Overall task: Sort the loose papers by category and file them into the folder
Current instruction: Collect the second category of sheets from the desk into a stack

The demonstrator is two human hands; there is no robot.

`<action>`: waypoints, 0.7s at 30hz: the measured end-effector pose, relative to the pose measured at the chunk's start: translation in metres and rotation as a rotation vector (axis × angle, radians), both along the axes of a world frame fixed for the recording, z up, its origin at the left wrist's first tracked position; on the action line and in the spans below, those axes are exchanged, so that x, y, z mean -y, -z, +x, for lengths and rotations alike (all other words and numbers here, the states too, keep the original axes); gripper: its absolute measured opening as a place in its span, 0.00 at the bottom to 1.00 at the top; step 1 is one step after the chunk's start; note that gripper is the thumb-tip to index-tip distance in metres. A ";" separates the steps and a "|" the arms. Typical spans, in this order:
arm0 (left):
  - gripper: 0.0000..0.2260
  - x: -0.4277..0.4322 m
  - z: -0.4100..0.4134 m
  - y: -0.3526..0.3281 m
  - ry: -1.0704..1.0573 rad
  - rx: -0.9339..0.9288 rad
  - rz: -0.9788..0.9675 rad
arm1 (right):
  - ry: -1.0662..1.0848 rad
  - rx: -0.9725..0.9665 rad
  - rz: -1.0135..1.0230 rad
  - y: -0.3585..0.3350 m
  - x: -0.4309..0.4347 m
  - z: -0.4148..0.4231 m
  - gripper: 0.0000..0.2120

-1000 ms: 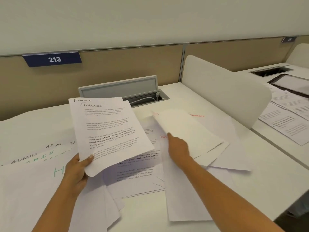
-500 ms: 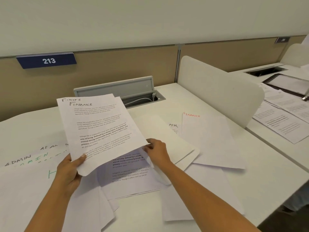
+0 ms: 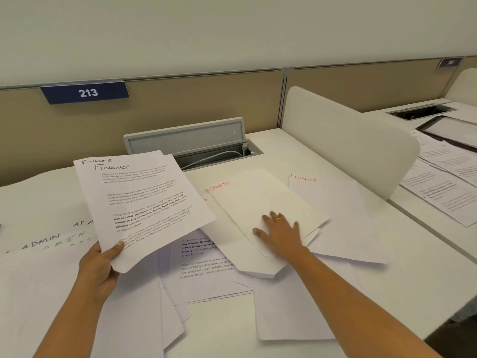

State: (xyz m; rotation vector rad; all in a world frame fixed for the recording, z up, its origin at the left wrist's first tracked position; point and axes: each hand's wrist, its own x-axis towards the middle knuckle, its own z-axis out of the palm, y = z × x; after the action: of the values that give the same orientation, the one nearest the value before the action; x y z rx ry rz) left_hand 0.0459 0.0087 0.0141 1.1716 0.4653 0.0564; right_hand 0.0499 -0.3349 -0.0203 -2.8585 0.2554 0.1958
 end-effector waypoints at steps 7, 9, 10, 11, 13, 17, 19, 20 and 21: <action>0.19 0.001 0.001 0.002 0.006 0.009 -0.008 | 0.215 -0.023 -0.075 -0.003 0.025 -0.001 0.31; 0.19 0.000 0.001 0.001 0.000 0.008 -0.013 | 0.193 -0.019 -0.053 -0.007 0.017 -0.002 0.33; 0.19 0.000 0.002 0.001 -0.004 0.005 -0.013 | 0.143 -0.012 -0.037 -0.009 0.009 -0.002 0.35; 0.19 -0.001 0.002 0.002 -0.009 0.000 -0.012 | 0.070 -0.007 -0.023 -0.012 0.000 -0.002 0.37; 0.19 -0.002 0.002 0.002 -0.016 -0.010 -0.010 | -0.096 -0.015 -0.008 -0.016 -0.025 -0.004 0.41; 0.19 -0.002 0.001 0.003 -0.019 -0.015 -0.009 | -0.289 -0.053 -0.037 -0.012 -0.061 -0.010 0.41; 0.19 -0.003 0.001 0.003 -0.012 -0.014 -0.006 | -0.282 -0.040 -0.041 -0.013 -0.064 -0.009 0.35; 0.19 -0.002 0.000 0.003 -0.009 -0.014 -0.005 | -0.265 -0.019 -0.033 -0.014 -0.064 -0.007 0.32; 0.19 -0.002 0.000 0.003 -0.007 -0.014 -0.004 | -0.249 0.011 -0.027 -0.016 -0.061 -0.005 0.29</action>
State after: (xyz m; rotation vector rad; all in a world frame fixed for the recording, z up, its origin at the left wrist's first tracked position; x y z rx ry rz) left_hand 0.0458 0.0109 0.0112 1.1665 0.4821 0.0535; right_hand 0.0447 -0.2736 -0.0041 -2.9107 -0.1020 0.2252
